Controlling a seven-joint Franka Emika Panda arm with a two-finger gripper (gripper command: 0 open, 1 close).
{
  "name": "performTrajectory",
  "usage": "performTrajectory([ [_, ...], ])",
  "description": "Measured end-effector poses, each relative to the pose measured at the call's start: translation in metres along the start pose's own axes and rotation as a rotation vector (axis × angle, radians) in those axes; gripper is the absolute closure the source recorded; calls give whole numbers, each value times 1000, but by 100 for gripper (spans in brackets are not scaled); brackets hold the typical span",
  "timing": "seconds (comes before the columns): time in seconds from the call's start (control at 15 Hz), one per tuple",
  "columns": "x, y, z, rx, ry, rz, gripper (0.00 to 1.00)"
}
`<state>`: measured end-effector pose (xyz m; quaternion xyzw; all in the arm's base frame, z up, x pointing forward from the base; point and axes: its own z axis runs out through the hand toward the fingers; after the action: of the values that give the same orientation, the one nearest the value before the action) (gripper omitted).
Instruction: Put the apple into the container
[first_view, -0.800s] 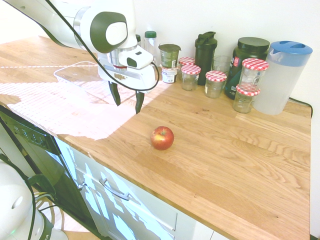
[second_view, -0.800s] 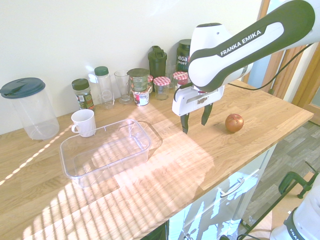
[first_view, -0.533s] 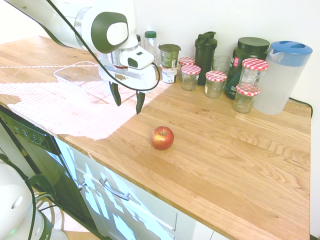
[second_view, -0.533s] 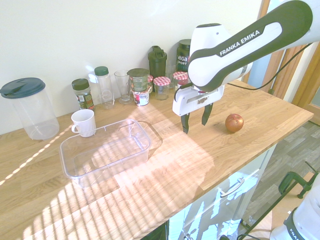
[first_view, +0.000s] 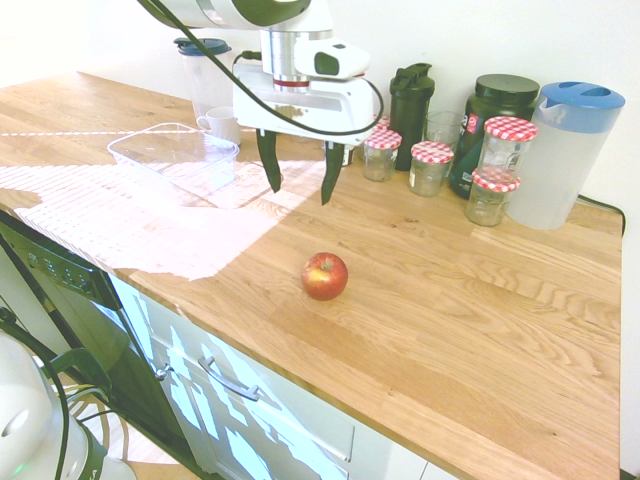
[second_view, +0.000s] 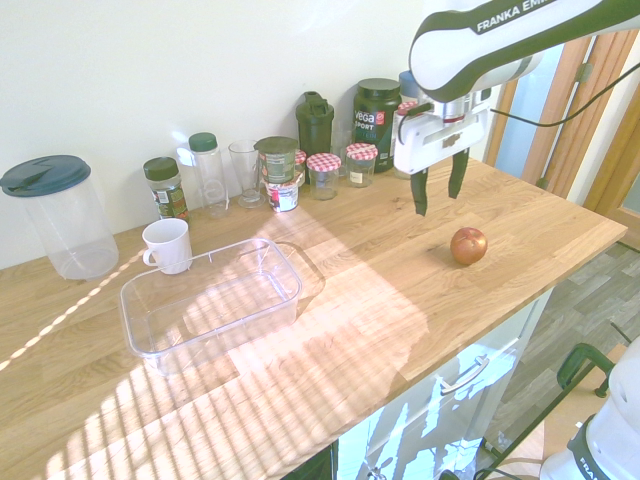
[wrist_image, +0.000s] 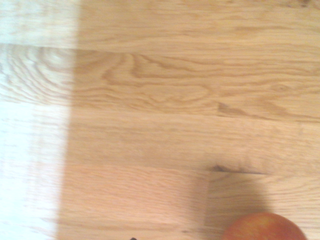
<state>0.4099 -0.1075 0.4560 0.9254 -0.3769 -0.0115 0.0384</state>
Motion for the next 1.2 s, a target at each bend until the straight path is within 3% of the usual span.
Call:
performTrajectory([
  [0.33,1,64,29,31,-18,-56,0],
  [0.67,-10,70,60,67,-12,-129,0],
  [1.07,-17,64,89,99,64,-155,0],
  [1.13,-17,62,93,98,67,-158,100],
  [1.2,-17,59,97,99,70,-161,100],
])
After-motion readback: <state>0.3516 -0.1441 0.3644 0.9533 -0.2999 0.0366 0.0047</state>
